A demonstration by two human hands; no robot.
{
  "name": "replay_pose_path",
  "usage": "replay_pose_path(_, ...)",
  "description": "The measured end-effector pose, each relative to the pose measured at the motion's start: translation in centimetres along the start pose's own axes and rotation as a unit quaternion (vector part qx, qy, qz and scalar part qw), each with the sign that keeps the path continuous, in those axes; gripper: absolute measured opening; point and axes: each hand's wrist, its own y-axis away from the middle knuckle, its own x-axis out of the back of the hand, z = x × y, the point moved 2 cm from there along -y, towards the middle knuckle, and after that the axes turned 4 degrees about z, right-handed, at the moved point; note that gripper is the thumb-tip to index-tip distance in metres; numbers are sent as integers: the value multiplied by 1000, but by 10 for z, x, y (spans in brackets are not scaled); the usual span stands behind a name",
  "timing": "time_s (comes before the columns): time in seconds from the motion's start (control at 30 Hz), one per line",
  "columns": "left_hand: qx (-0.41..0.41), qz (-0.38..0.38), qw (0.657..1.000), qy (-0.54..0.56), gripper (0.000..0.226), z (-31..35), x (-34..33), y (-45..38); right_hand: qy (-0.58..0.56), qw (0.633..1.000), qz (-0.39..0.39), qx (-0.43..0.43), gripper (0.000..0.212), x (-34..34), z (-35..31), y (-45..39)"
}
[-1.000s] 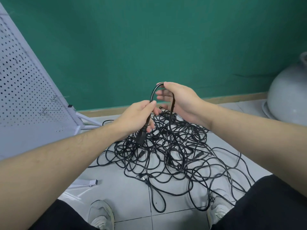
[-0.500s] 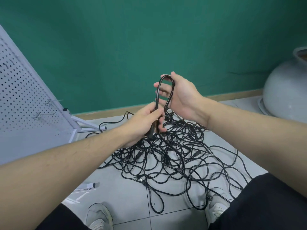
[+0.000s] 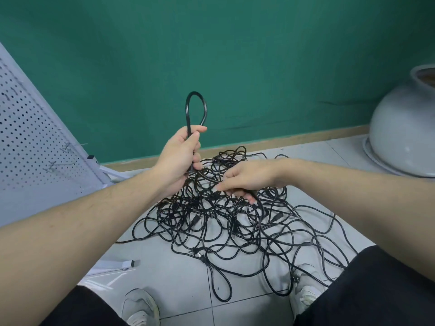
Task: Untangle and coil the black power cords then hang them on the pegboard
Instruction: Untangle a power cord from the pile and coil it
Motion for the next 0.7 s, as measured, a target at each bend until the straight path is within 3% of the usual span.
replay_pose_path(0.13,-22,87,985,-144,28,-1,18,-9,8,999,42,2,42,16,10,3)
replay_pose_path(0.23,-13,110,969,-221,27,-2,29,-12,-57,993,87,49,32,30,13,7)
replay_pose_path(0.33,21,72,971,-226,33,-4,27,-10,-142,975,138,98,21,37,12,10)
replay_pose_path(0.4,31,36,972,-231,47,-4,20,-4,-153,962,192,123,19,36,7,9)
replay_pose_path(0.47,8,-7,970,-245,48,-3,8,3,-148,945,255,144,18,35,0,9)
replay_pose_path(0.57,-17,-66,956,-287,54,-4,-4,10,-157,916,337,153,32,40,-7,10)
replay_pose_path(0.7,-24,-71,949,-307,35,-13,-9,10,-138,918,355,107,45,43,-5,8)
